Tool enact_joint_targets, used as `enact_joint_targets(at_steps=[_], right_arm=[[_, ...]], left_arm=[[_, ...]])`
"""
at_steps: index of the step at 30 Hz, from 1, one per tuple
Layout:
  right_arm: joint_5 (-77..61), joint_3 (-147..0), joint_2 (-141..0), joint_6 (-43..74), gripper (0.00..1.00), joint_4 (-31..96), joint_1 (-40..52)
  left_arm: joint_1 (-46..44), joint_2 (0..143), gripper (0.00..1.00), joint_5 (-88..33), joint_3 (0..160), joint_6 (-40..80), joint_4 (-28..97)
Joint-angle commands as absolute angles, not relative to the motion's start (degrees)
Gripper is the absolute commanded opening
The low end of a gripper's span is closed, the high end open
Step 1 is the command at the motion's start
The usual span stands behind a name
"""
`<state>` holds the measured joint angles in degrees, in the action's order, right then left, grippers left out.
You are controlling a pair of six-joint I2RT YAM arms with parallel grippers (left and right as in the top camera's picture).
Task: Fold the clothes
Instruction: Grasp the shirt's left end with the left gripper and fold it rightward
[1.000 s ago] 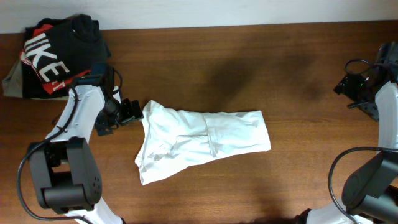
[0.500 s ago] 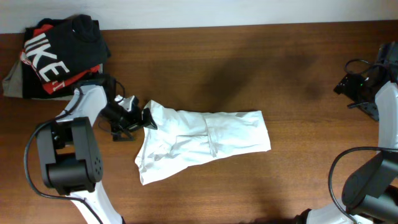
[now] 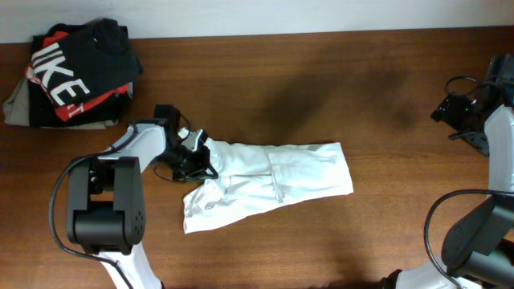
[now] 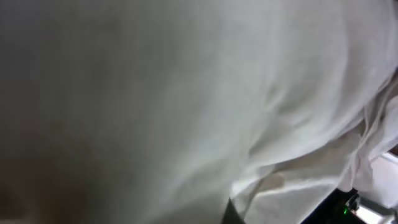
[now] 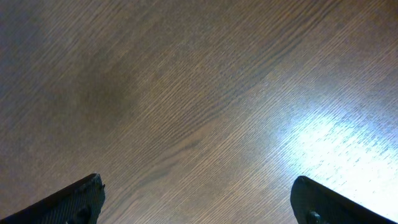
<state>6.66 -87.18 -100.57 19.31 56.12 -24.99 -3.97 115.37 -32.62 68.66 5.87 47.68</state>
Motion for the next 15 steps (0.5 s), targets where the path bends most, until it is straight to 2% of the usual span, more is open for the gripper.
enact_joint_targets(at_steps=[1, 4, 6, 11, 15], right_arm=[[8.0, -87.4, -100.9, 19.8, 0.99, 56.1, -25.1], [8.0, -87.4, -100.9, 19.8, 0.99, 56.1, -25.1], [8.0, -87.4, -100.9, 19.8, 0.99, 56.1, -25.1], [8.0, -87.4, -100.9, 19.8, 0.99, 56.1, -25.1], [8.0, -87.4, -100.9, 19.8, 0.99, 56.1, -25.1]], left_arm=[[-3.9, 118.3, 0.01, -17.6, 67.1, 11.1, 49.0], [-0.9, 118.3, 0.01, -9.0, 71.4, 12.9, 55.4], [3.6, 118.2, 0.01, 0.3, 81.3, 17.6, 65.5], [3.3, 115.8, 0.01, 0.9, 95.3, 18.9, 76.6], [-2.5, 110.8, 0.01, 0.9, 98.4, 18.9, 81.2]])
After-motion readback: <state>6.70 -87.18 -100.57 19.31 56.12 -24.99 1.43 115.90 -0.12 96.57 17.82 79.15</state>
